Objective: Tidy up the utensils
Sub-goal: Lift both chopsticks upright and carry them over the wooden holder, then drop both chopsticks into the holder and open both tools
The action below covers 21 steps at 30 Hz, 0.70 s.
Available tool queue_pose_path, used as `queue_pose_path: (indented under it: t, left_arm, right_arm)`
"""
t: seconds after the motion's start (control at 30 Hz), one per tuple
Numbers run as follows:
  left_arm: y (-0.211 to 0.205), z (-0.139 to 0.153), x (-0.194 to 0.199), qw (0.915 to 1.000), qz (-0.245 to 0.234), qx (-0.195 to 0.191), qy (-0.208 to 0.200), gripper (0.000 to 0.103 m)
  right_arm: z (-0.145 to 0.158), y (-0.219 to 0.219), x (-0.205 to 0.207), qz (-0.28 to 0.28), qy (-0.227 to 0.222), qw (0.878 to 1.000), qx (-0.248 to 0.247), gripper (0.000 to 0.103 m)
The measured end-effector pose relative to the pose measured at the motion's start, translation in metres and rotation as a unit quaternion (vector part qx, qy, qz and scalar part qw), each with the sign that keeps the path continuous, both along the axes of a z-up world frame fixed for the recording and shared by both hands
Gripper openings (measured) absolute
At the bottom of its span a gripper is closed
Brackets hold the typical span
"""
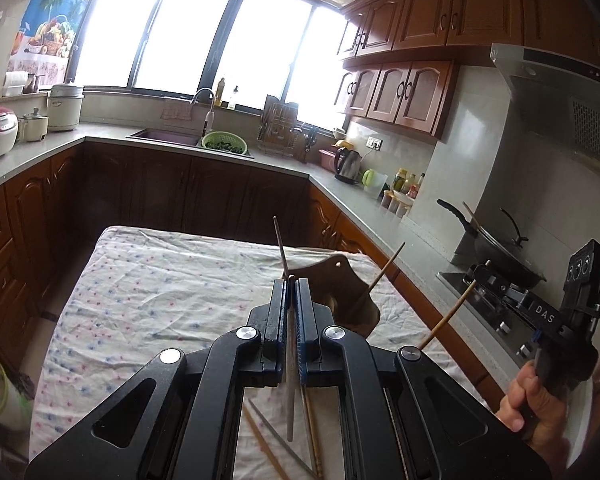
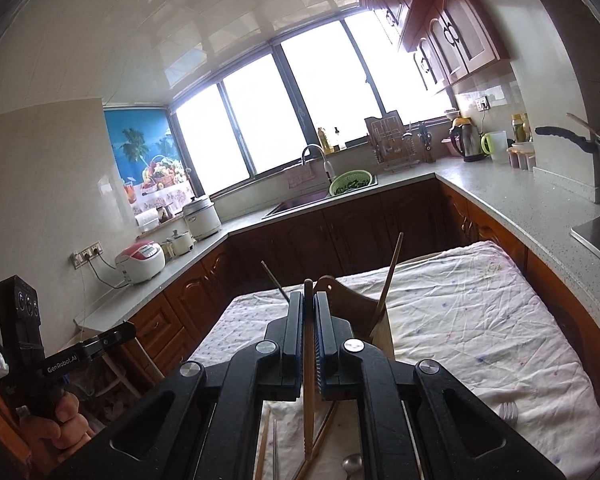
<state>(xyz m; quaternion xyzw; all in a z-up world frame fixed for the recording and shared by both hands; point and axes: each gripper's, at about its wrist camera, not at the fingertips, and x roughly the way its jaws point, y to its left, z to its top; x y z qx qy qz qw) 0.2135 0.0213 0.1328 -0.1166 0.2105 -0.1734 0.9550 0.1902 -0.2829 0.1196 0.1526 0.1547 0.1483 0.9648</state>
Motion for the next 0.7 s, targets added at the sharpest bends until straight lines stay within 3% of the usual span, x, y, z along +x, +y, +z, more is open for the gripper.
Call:
queue_pose_path:
  t: [0.4, 0.57, 0.7]
  left_arm:
    - [-0.012, 0.046, 0.062, 0.9973, 0.008, -0.043, -0.06, 0.003]
    - [-0.022, 0.045, 0.09, 0.9963, 0.025, -0.048, -0.067, 0.003]
    - [-0.028, 0.027, 0.109, 0.9953, 0.051, -0.047, -0.068, 0.003]
  right_arm:
    - [0.046, -0.021, 0.048, -0.074, -0.082, 0.994, 0.005, 0.005]
    - [0.043, -0.023, 0.071, -0.091, -0.09, 0.992, 0.008, 0.005]
    - [0.027, -0.021, 0.087, -0.1, -0.081, 0.992, 0.002, 0.005]
